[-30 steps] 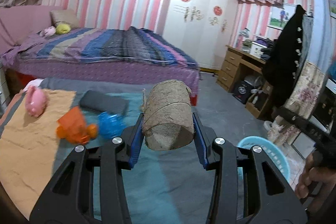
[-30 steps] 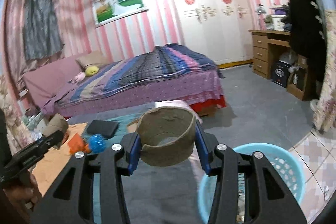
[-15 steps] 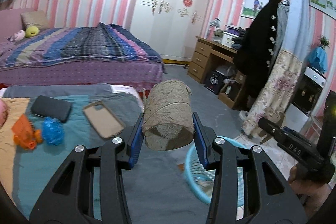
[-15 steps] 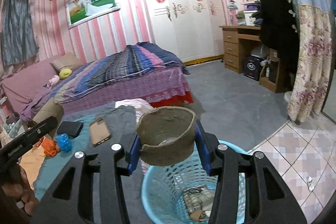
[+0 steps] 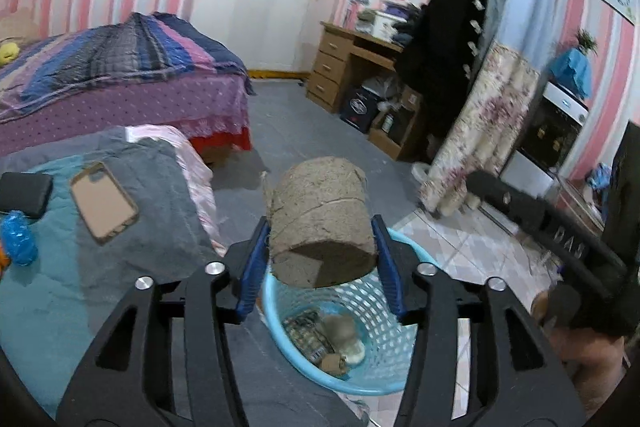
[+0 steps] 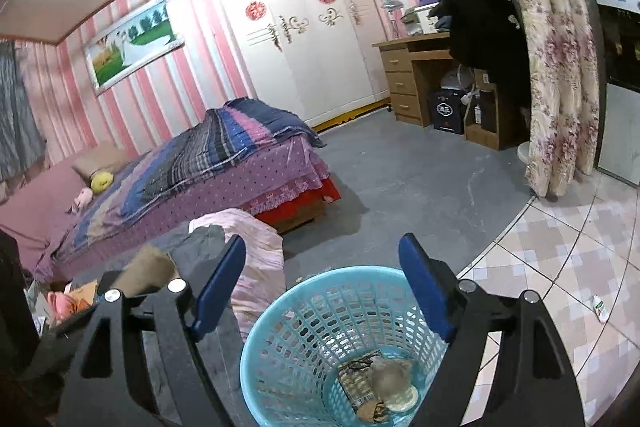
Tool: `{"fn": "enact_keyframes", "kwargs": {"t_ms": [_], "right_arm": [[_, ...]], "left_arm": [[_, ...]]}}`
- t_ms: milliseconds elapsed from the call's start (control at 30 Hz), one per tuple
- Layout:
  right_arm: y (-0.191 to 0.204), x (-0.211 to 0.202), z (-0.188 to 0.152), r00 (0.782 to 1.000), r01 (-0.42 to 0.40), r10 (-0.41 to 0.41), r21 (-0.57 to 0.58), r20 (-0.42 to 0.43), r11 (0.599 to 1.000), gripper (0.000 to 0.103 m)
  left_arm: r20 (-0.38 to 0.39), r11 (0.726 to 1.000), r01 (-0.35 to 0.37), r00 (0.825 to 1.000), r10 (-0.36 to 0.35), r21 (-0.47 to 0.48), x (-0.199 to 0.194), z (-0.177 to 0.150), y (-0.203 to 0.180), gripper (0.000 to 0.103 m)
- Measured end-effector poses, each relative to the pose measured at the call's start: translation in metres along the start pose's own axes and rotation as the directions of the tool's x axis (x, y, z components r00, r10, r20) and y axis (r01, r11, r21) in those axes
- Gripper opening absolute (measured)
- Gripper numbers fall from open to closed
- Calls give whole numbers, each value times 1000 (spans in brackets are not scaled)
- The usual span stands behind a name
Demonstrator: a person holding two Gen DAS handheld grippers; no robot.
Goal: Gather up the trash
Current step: 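Carry both cups to the blue wastebasket and release them inside, then return both grippers to the bed near the orange and blue bags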
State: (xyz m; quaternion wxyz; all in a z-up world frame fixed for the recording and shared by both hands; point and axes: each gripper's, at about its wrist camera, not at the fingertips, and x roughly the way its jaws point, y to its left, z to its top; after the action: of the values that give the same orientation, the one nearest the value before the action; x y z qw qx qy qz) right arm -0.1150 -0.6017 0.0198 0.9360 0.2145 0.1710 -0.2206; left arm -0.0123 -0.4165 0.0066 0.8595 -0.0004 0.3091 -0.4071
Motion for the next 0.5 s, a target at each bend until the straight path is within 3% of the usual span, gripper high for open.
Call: {"fn": "enact_keyframes", "kwargs": {"t_ms": [33, 100, 200, 333, 400, 500], "right_arm": [[0, 0, -1, 1000, 0, 0, 5, 2, 1000, 78], [-1, 2, -1, 1000, -9, 9, 21, 3, 1000, 78], [-4, 4, -1, 999, -32, 32, 34, -2, 999, 78], [7, 5, -4, 998, -55, 55, 14, -6, 998, 78], [19, 7, -6, 997, -76, 76, -10, -11, 997, 78], [39, 9, -10, 995, -102, 101, -48, -23, 994, 78]], "left_arm": [[-7, 1000, 3, 1000, -3, -1, 2, -1, -1, 75], [4, 1000, -12, 1000, 12, -21, 1, -2, 1, 94], [24, 999, -27, 999, 28, -22, -8, 0, 8, 94], [59, 993, -111, 992, 113, -32, -36, 2, 36, 94], [85, 985, -167, 982, 171, -50, -57, 2, 58, 94], [115, 959, -276, 952, 283, -72, -95, -2, 99, 96]]}}
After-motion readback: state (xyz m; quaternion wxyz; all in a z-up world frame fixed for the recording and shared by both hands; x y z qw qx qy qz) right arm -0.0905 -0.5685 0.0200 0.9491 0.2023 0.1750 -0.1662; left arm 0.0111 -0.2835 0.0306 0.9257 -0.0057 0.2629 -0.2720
